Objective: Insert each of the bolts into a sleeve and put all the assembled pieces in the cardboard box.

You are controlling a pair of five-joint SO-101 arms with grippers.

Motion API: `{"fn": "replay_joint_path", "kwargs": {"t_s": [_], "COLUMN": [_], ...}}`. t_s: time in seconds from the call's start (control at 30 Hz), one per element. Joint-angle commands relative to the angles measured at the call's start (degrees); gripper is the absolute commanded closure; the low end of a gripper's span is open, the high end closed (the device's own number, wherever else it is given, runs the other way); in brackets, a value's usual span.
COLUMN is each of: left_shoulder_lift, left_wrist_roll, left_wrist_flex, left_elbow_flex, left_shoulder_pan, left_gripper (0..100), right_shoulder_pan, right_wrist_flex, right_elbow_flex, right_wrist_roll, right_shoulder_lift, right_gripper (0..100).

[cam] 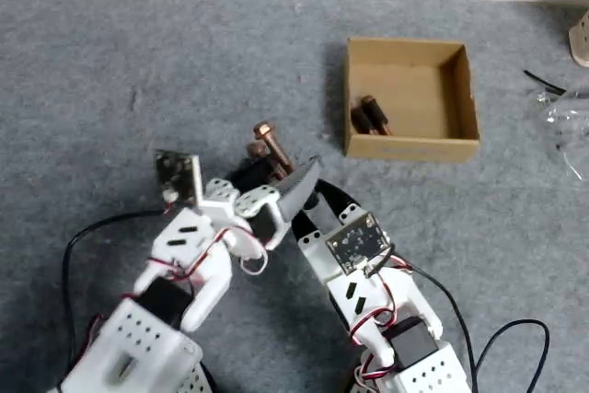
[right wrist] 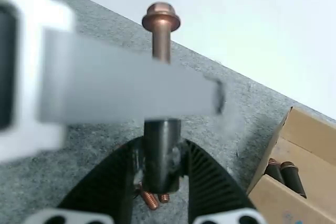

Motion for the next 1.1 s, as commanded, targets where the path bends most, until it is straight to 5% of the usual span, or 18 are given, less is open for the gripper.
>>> {"fn": "replay_joint_path", "kwargs": {"t_s": [0.0,0.2,0.5,1.07], "left_shoulder_lift": [9.3,11.3,11.7,11.7], "left_wrist_roll": [-0.1,-0.4,-0.4,-0.4], "left_wrist_flex": [-5.8,-8.5,0.7,4.4], "left_elbow_flex": [-4.2,-6.5,-18.3,-12.4], "left_shoulder_pan": [-0.1,0.3,4.7,4.4], "left_gripper": [77,77,77,77], "right_shoulder_pan": [1.3,1.3,3.6,4.1], "right_wrist_flex": [-0.3,-0.4,-0.6,-0.6], "right_elbow_flex": [5.8,5.8,5.8,5.8], "right_wrist_roll": [-0.5,-0.5,-0.5,-0.5], "right_shoulder_lift": [-1.0,-1.0,-1.0,-1.0], "right_gripper": [99.3,99.3,99.3,99.3]}}
